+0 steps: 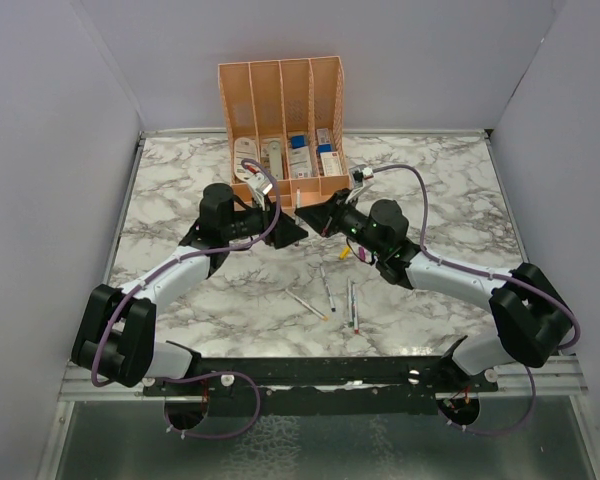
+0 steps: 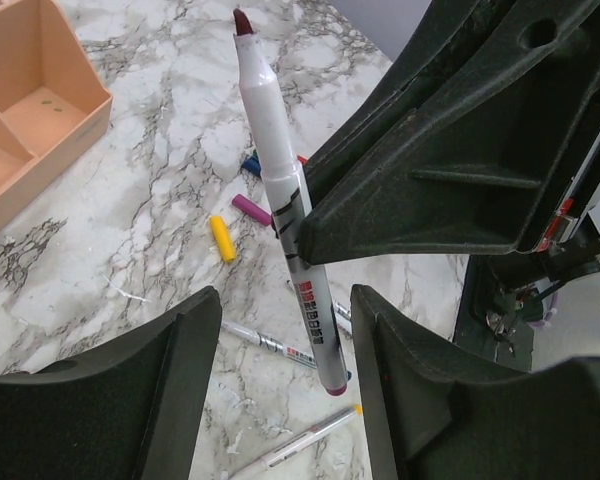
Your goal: Insert the pens into the pen caps
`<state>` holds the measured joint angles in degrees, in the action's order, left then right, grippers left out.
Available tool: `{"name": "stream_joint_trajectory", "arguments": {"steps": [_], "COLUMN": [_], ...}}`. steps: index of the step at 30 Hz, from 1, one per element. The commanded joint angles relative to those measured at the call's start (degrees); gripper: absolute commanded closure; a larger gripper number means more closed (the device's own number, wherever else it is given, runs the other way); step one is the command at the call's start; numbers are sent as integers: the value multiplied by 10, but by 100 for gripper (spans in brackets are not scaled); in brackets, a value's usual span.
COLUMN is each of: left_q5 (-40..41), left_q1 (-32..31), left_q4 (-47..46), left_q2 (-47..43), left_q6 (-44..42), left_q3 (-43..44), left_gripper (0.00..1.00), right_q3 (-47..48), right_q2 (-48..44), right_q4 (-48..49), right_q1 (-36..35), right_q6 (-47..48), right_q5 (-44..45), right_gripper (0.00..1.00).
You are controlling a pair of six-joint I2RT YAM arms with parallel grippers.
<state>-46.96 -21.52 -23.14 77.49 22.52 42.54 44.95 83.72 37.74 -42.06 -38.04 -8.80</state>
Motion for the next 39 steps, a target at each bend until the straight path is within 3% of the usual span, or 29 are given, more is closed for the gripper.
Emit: {"name": "stream_joint_trajectory", "arguments": {"steps": [1,4,7,8,15,19,22,25,33,39], "left_q5": [6,12,45,55,67,63,93,121,197,195], "left_q1": [-3,-3,-3,-3,-3,-3,-3,-3,-3,-4], "left_q4": [-20,-20,-22,-27,-57,-57,-55,-31,168,168], "left_q2": [3,2,-4,-8,-31,-22,-25,-27,-22,-36], "left_q6": [-4,-2,6,8,6,23,40,44,-34,-35], "left_q3": [14,14,12,8,-9,-12,-21,-20,37,24], "left_gripper": [47,65,97,100,100,100,100,100,100,100], "right_q3": [9,15,20,21,28,36,46,43,49,91], "right_q2": [4,9,13,14,9,-17,-48,-90,-149,-99], "right_q4": [30,22,8,5,-28,-54,-95,-142,-341,-503], "right_q1": [-3,-3,-3,-3,-3,-3,-3,-3,1,48], "right_q6": [-6,-4,0,1,28,73,106,121,133,75], "right_q5": [-17,-17,-17,-17,-20,-6,14,60,275,299], "right_gripper": [99,99,99,99,99,80,74,74,74,77]}}
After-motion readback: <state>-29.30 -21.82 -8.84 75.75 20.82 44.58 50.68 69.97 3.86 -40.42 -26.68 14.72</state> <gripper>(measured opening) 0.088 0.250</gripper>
